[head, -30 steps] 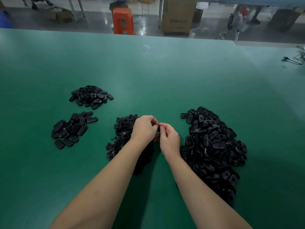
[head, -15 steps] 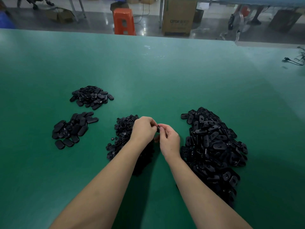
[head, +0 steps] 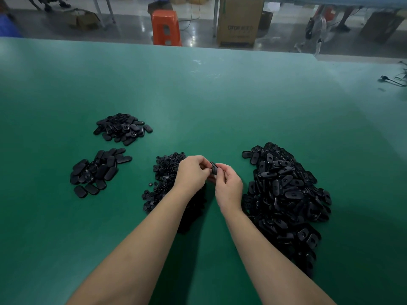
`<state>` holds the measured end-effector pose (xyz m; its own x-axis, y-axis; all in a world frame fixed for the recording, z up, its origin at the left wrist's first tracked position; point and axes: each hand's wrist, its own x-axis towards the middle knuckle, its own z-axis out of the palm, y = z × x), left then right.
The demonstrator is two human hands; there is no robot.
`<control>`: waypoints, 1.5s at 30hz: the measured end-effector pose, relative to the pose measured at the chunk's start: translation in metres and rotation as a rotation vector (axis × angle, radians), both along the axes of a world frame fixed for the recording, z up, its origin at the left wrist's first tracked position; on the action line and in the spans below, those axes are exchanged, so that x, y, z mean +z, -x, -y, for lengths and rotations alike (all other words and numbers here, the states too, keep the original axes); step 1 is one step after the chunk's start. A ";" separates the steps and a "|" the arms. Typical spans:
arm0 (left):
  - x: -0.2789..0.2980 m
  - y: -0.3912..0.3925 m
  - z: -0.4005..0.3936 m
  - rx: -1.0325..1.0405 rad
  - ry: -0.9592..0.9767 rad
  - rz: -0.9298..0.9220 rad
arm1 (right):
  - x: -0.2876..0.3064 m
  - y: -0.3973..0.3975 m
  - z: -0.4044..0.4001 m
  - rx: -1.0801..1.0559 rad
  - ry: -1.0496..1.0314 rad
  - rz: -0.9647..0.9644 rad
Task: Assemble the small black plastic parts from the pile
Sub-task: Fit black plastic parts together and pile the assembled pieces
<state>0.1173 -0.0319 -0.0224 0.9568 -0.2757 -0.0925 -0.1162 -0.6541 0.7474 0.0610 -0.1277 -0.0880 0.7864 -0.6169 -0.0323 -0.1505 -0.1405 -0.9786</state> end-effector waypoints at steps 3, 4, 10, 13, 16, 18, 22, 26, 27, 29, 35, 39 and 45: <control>-0.001 0.002 0.001 -0.001 0.026 -0.015 | 0.001 0.001 0.000 -0.005 -0.013 0.009; -0.001 0.002 0.001 -0.002 0.027 -0.009 | 0.001 0.001 0.000 -0.005 -0.014 0.011; -0.002 0.005 0.004 0.007 -0.011 0.033 | 0.004 0.002 -0.002 -0.004 0.001 0.009; -0.002 0.004 0.005 0.016 -0.018 0.010 | 0.003 0.002 -0.001 0.001 0.013 -0.010; -0.001 0.001 0.005 0.020 -0.021 -0.021 | 0.002 0.002 -0.001 0.009 0.022 -0.023; -0.001 0.000 0.004 0.024 -0.011 -0.045 | 0.003 0.002 -0.002 0.014 0.021 -0.023; 0.000 0.000 0.003 0.019 0.002 -0.066 | 0.004 0.002 -0.002 0.008 0.035 -0.020; 0.001 -0.001 -0.001 -0.014 -0.003 -0.032 | 0.004 0.002 -0.002 0.023 0.026 -0.014; 0.002 -0.001 -0.002 -0.026 -0.008 -0.015 | 0.004 0.002 -0.002 0.023 0.028 -0.014; 0.004 0.001 -0.002 -0.044 -0.006 0.014 | 0.004 0.002 -0.002 0.023 0.037 -0.017; 0.005 0.003 -0.001 -0.050 0.008 0.050 | 0.004 0.002 -0.004 0.014 0.062 -0.013; 0.002 0.001 -0.003 -0.020 0.038 0.043 | 0.004 0.002 -0.004 0.001 0.036 -0.007; -0.002 0.001 -0.004 0.019 0.059 -0.008 | 0.007 0.004 -0.003 -0.014 0.054 -0.026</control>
<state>0.1158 -0.0275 -0.0242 0.9613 -0.2623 -0.0847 -0.0976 -0.6112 0.7854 0.0571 -0.1246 -0.0807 0.7767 -0.6296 -0.0186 -0.1780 -0.1911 -0.9653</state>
